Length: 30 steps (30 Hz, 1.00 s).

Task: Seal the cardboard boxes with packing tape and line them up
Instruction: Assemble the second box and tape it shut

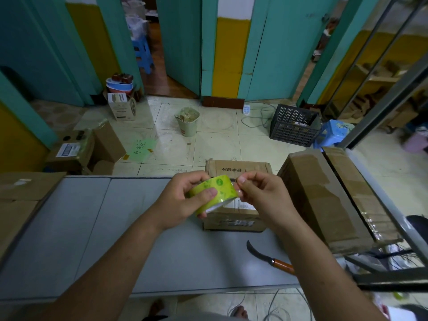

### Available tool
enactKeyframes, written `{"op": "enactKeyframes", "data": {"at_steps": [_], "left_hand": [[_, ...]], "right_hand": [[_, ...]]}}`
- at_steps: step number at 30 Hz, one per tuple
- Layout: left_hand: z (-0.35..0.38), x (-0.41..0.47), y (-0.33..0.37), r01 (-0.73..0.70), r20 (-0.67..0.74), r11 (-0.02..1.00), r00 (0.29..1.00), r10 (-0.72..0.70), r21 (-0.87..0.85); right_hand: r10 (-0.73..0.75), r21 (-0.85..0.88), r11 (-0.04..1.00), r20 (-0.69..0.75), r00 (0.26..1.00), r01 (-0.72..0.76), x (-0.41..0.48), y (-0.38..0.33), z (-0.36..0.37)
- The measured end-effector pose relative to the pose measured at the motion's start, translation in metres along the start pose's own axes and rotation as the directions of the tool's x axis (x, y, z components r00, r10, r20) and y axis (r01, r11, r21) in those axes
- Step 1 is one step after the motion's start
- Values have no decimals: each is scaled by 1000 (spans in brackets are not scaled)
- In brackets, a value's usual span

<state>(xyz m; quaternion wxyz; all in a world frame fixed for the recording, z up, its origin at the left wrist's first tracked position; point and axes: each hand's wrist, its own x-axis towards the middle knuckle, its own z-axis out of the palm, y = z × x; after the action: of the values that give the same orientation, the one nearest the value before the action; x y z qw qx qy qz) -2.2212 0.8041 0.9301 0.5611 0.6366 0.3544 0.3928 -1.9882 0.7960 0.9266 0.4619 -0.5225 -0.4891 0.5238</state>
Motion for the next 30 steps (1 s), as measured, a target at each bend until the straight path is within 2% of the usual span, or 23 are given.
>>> {"op": "enactKeyframes", "data": {"at_steps": [2,4,6,7,8,9,10,12,14,17,20,23,26,30], "left_hand": [[-2,-2,1,15,29,998,999,-17,69],[-7,-2,-1,61,22,954,997,-70,294],[-12,-1,-4,137,-42,805,990,-138,577],[-15,-1,-6,169,-79,736,985,-156,656],[-16,-2,-7,191,-107,707,981,-163,680],[-17,-2,-7,204,-122,717,979,-166,667],[-19,-2,-6,216,-128,768,976,-173,603],[-22,-2,-5,218,-93,897,976,-197,386],[-28,-2,-3,178,-61,966,984,-170,187],[-35,-1,-3,76,-59,992,995,-82,-106],[-37,0,-4,1,26,968,1000,6,-250],[-34,2,-7,-22,23,971,999,29,-237],[-34,3,-10,-25,-29,999,999,24,-41],[-33,5,-14,21,1,987,1000,-22,160]], "right_hand": [[57,68,996,16,998,-58,-2,-2,-6],[110,157,981,29,993,-113,-2,-7,-17],[107,163,980,46,993,-114,-2,-13,-29],[87,129,987,52,995,-93,-2,-14,-31],[73,104,992,53,996,-78,-2,-14,-30],[66,102,992,40,997,-69,-1,-14,-28],[68,110,991,21,997,-70,0,-15,-26],[80,137,987,-3,997,-79,3,-16,-25],[84,163,983,8,996,-84,4,-18,-27],[98,203,974,43,994,-105,5,-16,-26],[134,229,964,32,990,-138,6,-13,-19],[146,246,958,11,989,-145,7,-9,-16],[115,235,966,-32,993,-104,8,-6,-21],[6,83,997,-68,998,0,7,-5,-25]]}}
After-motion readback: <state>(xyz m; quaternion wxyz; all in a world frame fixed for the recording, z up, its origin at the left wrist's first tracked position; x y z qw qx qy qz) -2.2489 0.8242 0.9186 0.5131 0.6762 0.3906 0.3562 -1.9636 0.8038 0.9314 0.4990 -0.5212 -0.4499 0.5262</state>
